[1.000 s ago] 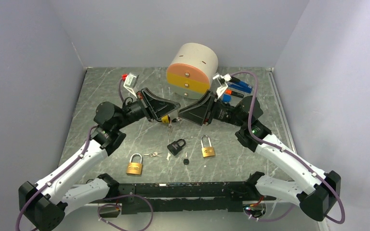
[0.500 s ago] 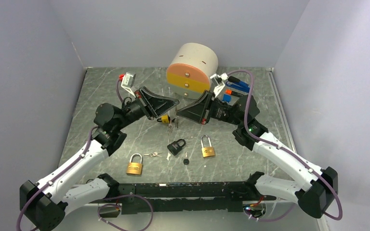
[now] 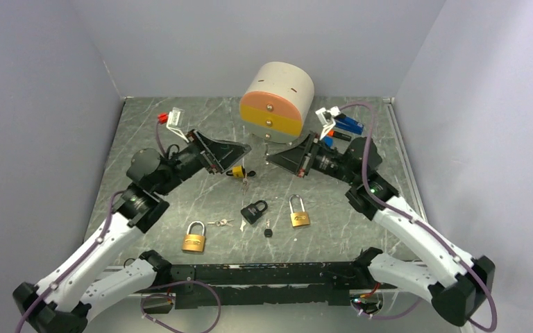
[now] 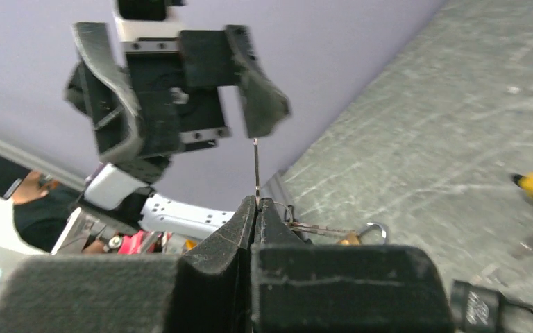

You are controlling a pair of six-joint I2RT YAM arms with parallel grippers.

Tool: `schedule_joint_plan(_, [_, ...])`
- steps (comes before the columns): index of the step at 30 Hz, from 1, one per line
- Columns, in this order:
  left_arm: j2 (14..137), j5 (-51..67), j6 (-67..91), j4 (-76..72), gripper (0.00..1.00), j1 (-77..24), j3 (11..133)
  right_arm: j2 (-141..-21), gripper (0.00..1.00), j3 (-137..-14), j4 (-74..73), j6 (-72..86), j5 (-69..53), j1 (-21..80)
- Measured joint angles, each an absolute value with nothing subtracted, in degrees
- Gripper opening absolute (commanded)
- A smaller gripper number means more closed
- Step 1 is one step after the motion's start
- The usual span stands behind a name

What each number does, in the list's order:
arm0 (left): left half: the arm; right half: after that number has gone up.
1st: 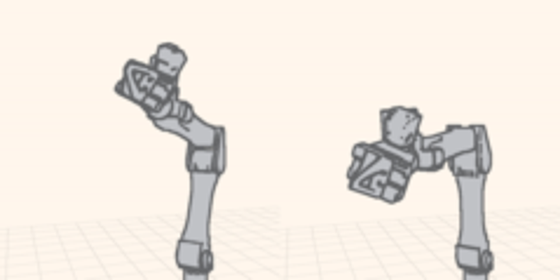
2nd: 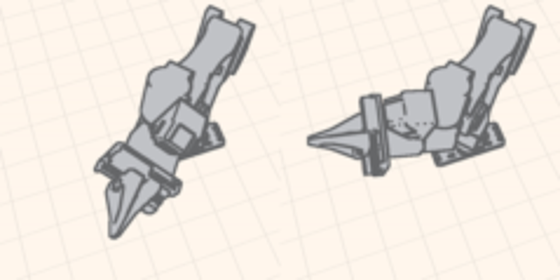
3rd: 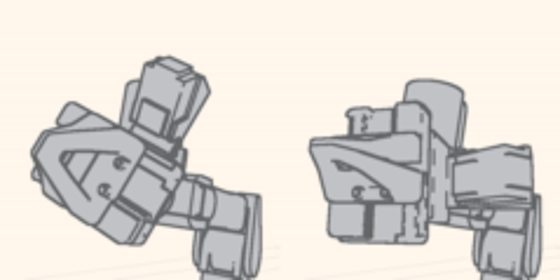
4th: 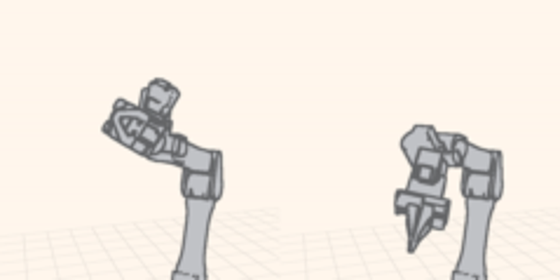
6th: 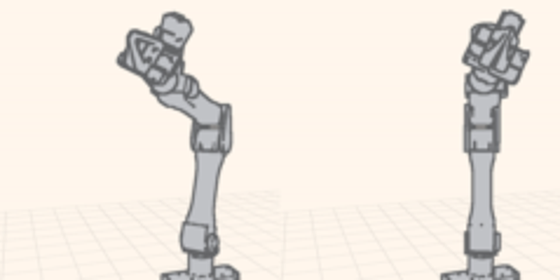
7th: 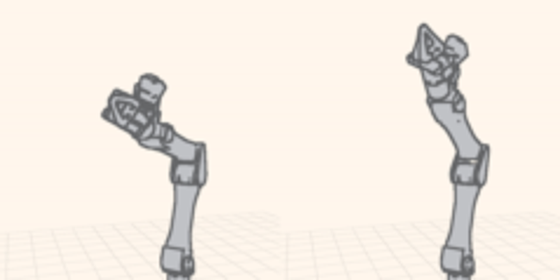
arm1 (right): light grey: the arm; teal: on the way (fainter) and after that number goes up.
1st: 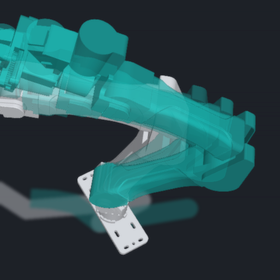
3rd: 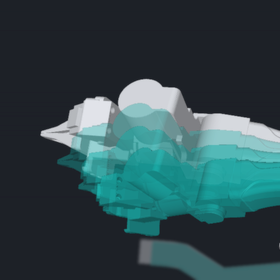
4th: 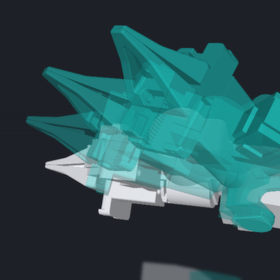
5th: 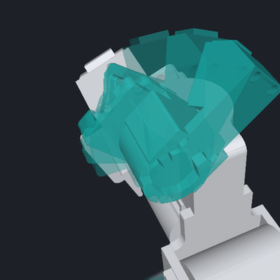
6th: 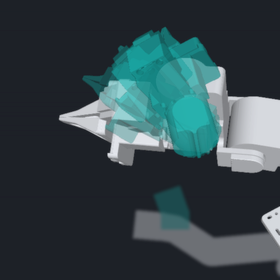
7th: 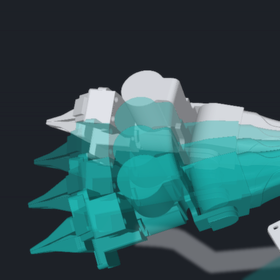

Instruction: Unlock with the key

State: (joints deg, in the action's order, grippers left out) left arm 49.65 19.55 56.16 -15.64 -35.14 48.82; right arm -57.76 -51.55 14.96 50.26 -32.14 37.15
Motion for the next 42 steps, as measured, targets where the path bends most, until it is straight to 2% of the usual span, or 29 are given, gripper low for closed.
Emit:
schedule_joint_plan(5, [46.4, 10.6, 48.9, 6.4, 0.95, -35.1, 58.2, -49.6, 0.00, -50.7, 0.6, 46.5, -26.3, 33.2])
schedule_joint_plan(8, [47.5, 9.7, 45.0, 15.5, 0.95, -35.1, 63.0, -45.3, 0.00, -50.3, -8.6, 44.6, -21.1, 32.6])
schedule_joint_plan(14, [55.5, 7.5, 47.6, 26.7, 0.95, -38.7, 63.4, -37.6, 0.00, -48.2, -26.6, 43.2, -9.0, 32.5])
schedule_joint_plan(20, [71.9, -2.5, 56.4, 31.5, 0.95, -52.6, 64.1, -31.0, 0.00, -45.9, -39.3, 43.9, 0.5, 32.4])
schedule_joint_plan(26, [100.4, -13.5, 67.4, 42.0, 0.95, -63.5, 85.6, -24.4, 0.00, -45.9, -49.8, 47.9, 8.6, 32.4])
schedule_joint_plan(30, [114.2, -17.3, 72.8, 48.7, 0.95, -67.3, 97.4, -21.4, 0.00, -45.9, -55.0, 50.1, 11.0, 32.4])
schedule_joint_plan(34, [121.7, -19.1, 76.5, 52.2, 0.95, -69.1, 102.4, -20.3, 0.00, -45.9, -58.4, 50.1, 11.8, 32.4])
schedule_joint_plan(39, [125.1, -20.1, 79.5, 53.7, 0.95, -69.2, 104.1, -18.5, 0.00, -46.1, -61.6, 50.1, 12.1, 32.4])
schedule_joint_plan(42, [125.7, -21.1, 80.8, 54.0, 0.87, -69.0, 104.4, -17.5, 0.00, -46.5, -62.8, 49.9, 12.1, 32.4])
